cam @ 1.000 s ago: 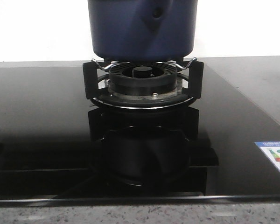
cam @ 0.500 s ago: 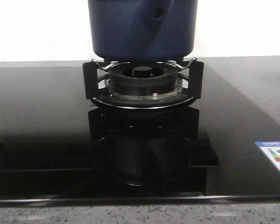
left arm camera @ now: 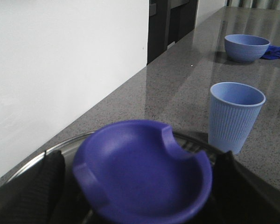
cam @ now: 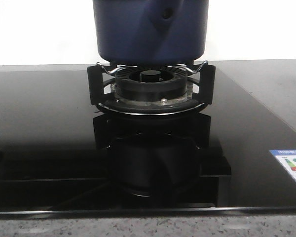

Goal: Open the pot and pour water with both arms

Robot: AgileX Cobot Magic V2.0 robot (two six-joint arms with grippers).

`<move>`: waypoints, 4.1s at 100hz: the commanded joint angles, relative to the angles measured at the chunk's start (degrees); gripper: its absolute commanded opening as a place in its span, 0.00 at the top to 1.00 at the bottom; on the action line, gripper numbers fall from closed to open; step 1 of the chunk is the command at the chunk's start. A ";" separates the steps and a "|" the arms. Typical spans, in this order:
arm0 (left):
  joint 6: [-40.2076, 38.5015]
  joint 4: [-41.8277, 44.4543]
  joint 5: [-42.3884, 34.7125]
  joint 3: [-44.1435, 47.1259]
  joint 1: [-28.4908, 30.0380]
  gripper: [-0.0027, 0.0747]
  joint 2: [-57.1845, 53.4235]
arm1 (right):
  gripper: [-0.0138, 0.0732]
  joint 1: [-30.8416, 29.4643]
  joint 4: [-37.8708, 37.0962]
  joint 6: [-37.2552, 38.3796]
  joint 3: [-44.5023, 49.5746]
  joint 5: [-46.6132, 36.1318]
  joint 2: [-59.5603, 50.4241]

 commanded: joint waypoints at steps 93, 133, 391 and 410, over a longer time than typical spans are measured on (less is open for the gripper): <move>-1.03 -4.42 4.72 -5.05 -1.27 0.61 1.11 | 0.28 0.05 0.39 -0.12 -1.48 -5.17 0.26; -2.31 -4.42 5.84 -10.53 -0.76 0.65 0.56 | 0.28 0.05 0.39 -0.12 -1.48 -5.25 0.26; -18.76 7.17 10.30 -11.82 16.33 0.64 -11.89 | 0.19 -2.31 -2.75 -0.92 14.37 -33.75 27.92; -18.76 7.17 10.39 -11.82 16.33 0.64 -11.89 | 0.19 -2.31 -2.75 -0.92 14.37 -36.07 33.02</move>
